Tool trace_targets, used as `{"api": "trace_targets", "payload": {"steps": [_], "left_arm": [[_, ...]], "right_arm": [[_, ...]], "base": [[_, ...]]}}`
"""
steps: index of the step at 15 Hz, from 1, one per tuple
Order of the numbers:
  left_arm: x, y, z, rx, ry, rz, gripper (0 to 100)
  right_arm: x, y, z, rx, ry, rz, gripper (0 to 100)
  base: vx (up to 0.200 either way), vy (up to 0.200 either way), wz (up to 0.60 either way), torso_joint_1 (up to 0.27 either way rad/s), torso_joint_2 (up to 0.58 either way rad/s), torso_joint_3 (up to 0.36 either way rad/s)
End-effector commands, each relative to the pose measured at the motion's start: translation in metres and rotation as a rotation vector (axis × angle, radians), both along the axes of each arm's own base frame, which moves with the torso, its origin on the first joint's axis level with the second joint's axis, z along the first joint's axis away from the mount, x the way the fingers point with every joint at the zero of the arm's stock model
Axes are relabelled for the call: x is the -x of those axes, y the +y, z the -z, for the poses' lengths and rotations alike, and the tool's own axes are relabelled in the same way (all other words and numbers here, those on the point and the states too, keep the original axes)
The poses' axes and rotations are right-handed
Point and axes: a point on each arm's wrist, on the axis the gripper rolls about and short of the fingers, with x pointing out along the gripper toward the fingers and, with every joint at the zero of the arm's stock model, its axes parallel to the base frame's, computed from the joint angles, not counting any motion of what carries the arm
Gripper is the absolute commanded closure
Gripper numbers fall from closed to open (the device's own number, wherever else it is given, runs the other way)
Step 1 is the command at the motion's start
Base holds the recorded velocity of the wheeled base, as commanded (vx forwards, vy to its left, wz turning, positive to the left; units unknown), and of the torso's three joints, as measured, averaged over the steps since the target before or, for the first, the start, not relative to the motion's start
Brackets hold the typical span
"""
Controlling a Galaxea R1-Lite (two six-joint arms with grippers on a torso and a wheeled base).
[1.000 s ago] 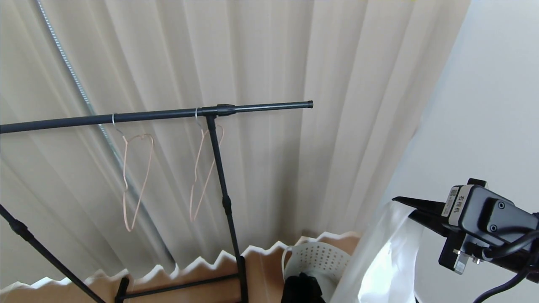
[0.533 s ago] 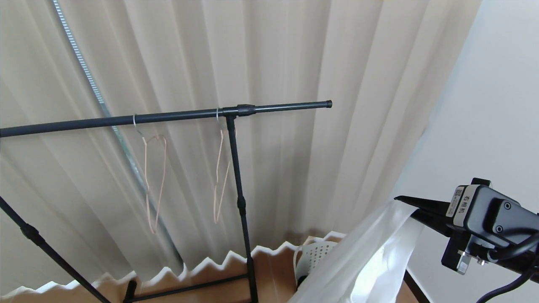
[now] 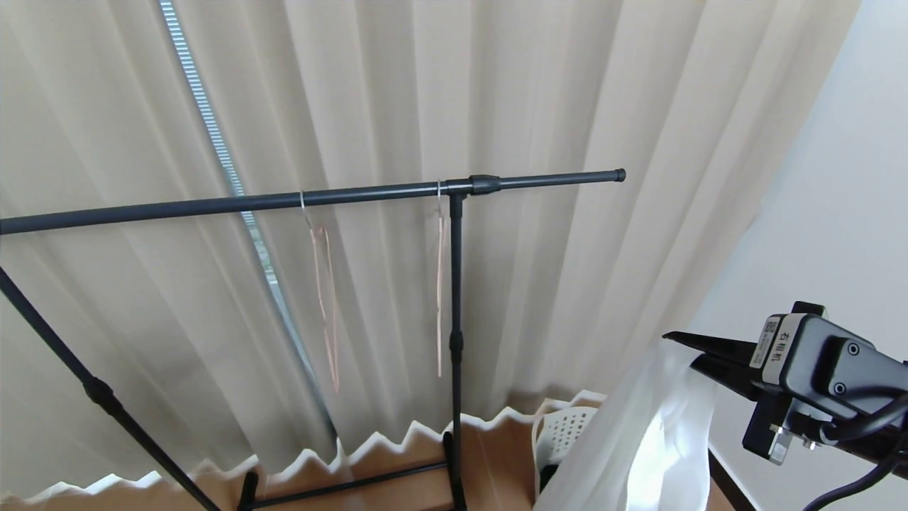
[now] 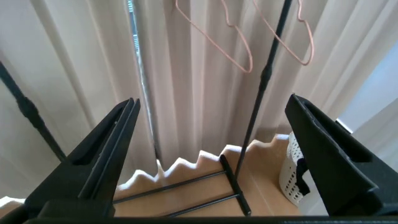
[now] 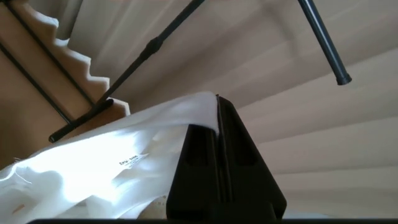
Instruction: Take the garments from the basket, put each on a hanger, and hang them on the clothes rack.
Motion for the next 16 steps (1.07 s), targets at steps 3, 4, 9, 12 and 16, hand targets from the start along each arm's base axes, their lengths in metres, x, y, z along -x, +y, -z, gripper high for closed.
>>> {"api": "trace_targets", "payload": {"steps": [3,4,9,12,16], "left_arm": [[0.0,0.0,-0.0004,-0.001,-0.001,0.0,0],[0.0,0.0,-0.0004,-0.001,-0.001,0.0,0],[-0.0001,0.0,-0.0002,0.001,-0.002,-0.002,0],[-0.0001,0.0,-0.0002,0.001,-0.002,-0.002,0],[-0.0001,0.0,-0.0002,0.001,-0.002,-0.002,0]], "right_arm": [[0.0001,0.0,0.0003,0.001,0.001,-0.001,100],[-0.0001,0.0002,0.0006,0.002,0.002,-0.001,100],[-0.0005,0.0005,0.0015,0.004,0.006,-0.001,100],[-0.001,0.0008,0.0021,0.006,0.008,-0.001,100],[-0.0018,0.0012,0.0029,0.007,0.013,0.001,100]], "base": [[-0.2,0.2,0.0,0.007,0.01,0.002],[-0.2,0.2,0.0,-0.012,0.0,-0.007],[-0.12,0.12,0.0,-0.001,0.0,0.001],[0.0,0.0,0.0,0.0,0.0,0.0],[0.0,0.0,0.45,0.009,0.0,0.003]]}}
